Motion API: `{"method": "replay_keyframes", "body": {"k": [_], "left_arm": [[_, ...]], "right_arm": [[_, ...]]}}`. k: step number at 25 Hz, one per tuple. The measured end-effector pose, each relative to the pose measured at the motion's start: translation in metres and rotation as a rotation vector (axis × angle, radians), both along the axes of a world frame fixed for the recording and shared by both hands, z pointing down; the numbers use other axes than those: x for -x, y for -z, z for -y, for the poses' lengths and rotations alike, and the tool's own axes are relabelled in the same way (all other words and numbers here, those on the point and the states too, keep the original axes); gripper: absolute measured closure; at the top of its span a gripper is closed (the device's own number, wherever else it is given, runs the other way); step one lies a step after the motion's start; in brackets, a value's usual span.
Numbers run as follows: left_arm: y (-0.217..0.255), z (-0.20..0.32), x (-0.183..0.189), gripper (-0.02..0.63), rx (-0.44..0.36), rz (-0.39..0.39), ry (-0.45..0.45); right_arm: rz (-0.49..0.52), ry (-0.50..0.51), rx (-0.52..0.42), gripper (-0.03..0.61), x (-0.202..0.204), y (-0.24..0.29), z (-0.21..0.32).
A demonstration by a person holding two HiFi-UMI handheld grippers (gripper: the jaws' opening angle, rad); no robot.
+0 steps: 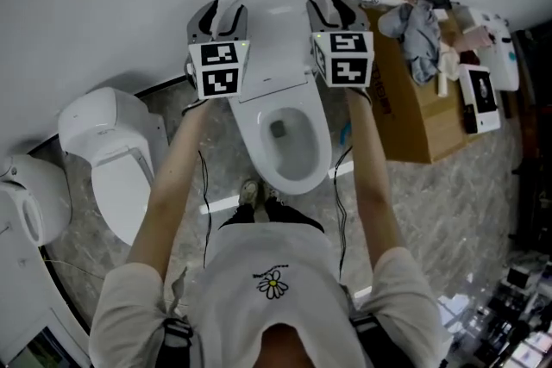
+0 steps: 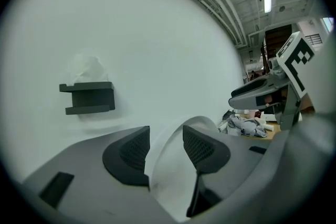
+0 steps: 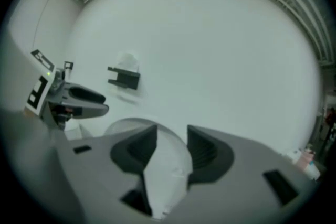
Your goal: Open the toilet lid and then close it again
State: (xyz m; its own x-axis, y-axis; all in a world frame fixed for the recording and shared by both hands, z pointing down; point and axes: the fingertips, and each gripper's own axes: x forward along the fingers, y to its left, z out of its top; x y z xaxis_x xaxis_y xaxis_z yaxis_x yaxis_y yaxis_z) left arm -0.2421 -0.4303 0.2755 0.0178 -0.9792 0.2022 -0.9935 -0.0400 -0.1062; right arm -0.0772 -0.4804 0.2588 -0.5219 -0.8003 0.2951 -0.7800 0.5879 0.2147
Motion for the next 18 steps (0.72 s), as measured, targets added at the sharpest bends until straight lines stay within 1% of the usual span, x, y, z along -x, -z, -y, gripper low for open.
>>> {"method": "replay_keyframes", "body": {"k": [3, 7, 9, 11, 12, 15, 18], "left_arm": [[-0.014, 0.026, 0.002, 0.41, 0.038, 0.011, -0.006], [-0.059, 0.05, 0.004, 0.41, 0.145, 0.071, 0.001], [-0.075, 0.058, 0.008, 0.41, 0.177, 0.093, 0.017], [-0.078, 0.063, 0.012, 0.41, 0.172, 0.095, 0.033], [-0.078, 0.063, 0.013, 0.41, 0.168, 0.082, 0.035], [-0.075, 0.064, 0.012, 0.411, 0.168, 0.035, 0.016], [-0.074, 0.064, 0.015, 0.413, 0.172, 0.025, 0.002]], "right_arm": [[-0.054, 0.005, 0.041, 0.397, 0.013, -0.02, 0.033], [-0.153, -0.005, 0.075, 0.396, 0.017, -0.052, 0.062], [-0.176, -0.007, 0.098, 0.396, 0.02, -0.066, 0.074], [-0.179, -0.005, 0.121, 0.396, 0.024, -0.075, 0.084], [-0.182, -0.003, 0.127, 0.396, 0.026, -0.078, 0.088], [-0.202, 0.005, 0.125, 0.396, 0.034, -0.083, 0.097], [-0.217, -0.006, 0.115, 0.396, 0.039, -0.084, 0.101]]}}
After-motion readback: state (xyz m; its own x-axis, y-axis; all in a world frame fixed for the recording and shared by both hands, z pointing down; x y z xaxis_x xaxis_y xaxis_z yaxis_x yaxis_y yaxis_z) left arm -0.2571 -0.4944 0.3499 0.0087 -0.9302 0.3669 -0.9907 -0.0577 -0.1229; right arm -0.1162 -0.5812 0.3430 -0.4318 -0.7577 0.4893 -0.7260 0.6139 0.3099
